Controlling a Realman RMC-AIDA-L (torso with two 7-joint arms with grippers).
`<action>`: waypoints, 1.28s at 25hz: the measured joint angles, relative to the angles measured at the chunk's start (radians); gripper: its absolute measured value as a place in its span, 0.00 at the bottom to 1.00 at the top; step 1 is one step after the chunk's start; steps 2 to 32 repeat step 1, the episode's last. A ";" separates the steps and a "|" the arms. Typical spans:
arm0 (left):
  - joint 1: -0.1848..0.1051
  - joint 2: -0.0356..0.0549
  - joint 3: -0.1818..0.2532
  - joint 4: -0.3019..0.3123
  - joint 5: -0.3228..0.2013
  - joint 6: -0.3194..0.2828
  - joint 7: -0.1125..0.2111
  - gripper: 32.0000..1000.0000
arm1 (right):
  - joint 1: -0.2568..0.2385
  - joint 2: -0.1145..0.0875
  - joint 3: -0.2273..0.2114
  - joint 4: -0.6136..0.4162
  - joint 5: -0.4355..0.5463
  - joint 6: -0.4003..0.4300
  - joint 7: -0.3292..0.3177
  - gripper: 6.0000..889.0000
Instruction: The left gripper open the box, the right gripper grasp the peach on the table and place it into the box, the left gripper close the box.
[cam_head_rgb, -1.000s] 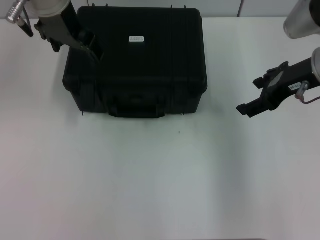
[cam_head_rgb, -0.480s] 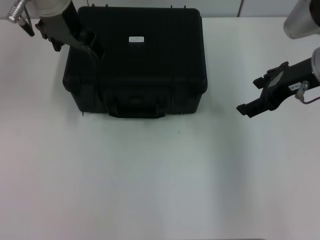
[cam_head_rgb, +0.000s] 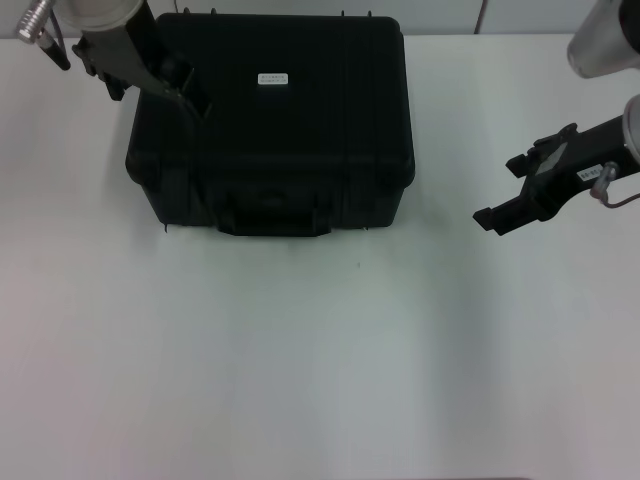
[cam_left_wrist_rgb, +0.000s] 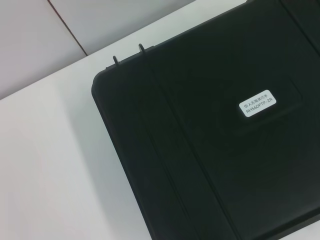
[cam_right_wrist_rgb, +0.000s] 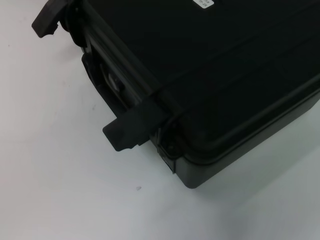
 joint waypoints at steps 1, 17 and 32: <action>0.000 0.0000 0.000 0.000 0.000 0.000 0.000 0.89 | 0.000 0.000 0.000 0.000 0.000 0.000 0.000 0.96; 0.000 0.0000 0.000 0.000 0.000 0.000 0.000 0.89 | 0.000 0.000 0.000 0.000 0.000 0.000 0.000 0.96; 0.000 0.0000 0.000 0.000 0.000 0.000 0.000 0.89 | 0.000 0.000 0.000 0.000 0.000 0.000 0.000 0.96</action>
